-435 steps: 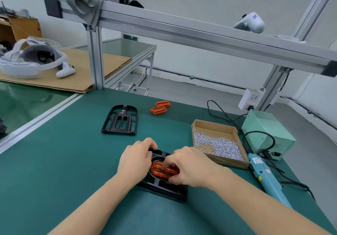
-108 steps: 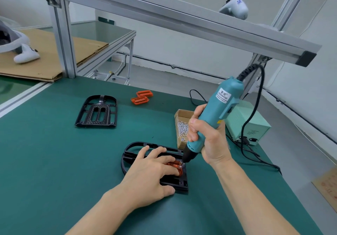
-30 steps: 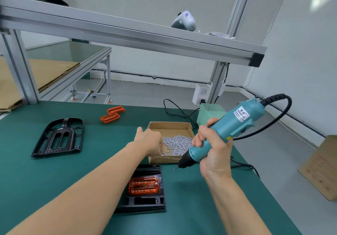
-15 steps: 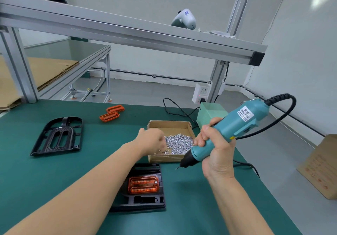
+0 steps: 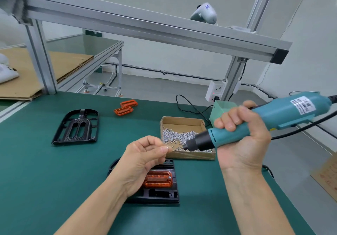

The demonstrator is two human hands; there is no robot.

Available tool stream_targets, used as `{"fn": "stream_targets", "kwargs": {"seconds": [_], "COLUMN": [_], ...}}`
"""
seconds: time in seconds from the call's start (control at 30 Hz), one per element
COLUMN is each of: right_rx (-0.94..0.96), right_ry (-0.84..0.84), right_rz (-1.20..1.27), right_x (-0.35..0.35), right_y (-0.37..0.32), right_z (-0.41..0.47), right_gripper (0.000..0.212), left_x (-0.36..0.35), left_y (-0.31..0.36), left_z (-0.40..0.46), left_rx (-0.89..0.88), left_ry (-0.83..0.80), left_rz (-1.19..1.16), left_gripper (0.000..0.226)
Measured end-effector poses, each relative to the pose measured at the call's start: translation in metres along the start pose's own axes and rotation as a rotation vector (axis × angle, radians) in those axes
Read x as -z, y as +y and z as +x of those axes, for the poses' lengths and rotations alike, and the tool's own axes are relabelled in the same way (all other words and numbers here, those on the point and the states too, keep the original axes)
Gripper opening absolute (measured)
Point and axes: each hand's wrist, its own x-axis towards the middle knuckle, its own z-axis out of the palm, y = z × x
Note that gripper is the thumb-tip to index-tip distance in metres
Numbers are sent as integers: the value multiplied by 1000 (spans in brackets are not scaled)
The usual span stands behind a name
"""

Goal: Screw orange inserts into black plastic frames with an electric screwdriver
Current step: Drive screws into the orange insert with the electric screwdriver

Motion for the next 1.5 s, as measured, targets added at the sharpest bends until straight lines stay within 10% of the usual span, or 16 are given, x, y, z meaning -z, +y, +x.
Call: {"fn": "stream_targets", "kwargs": {"seconds": [0.47,0.93,1.5], "right_rx": [-18,-8,-84], "right_ry": [-95,-162,-208], "right_rz": [28,-7,-41], "right_x": [-24,-26,-16], "right_y": [-4,-1,25], "right_z": [-15,-18,-12], "right_gripper": [16,17,19], "left_x": [-1,-1,36], "left_y": [7,8,14], "left_z": [-28,-34,-32], "left_rx": [-108,-119,-235], "left_ry": [17,23,151], "left_rz": [-41,-28,503], "left_gripper": [44,13,29]}}
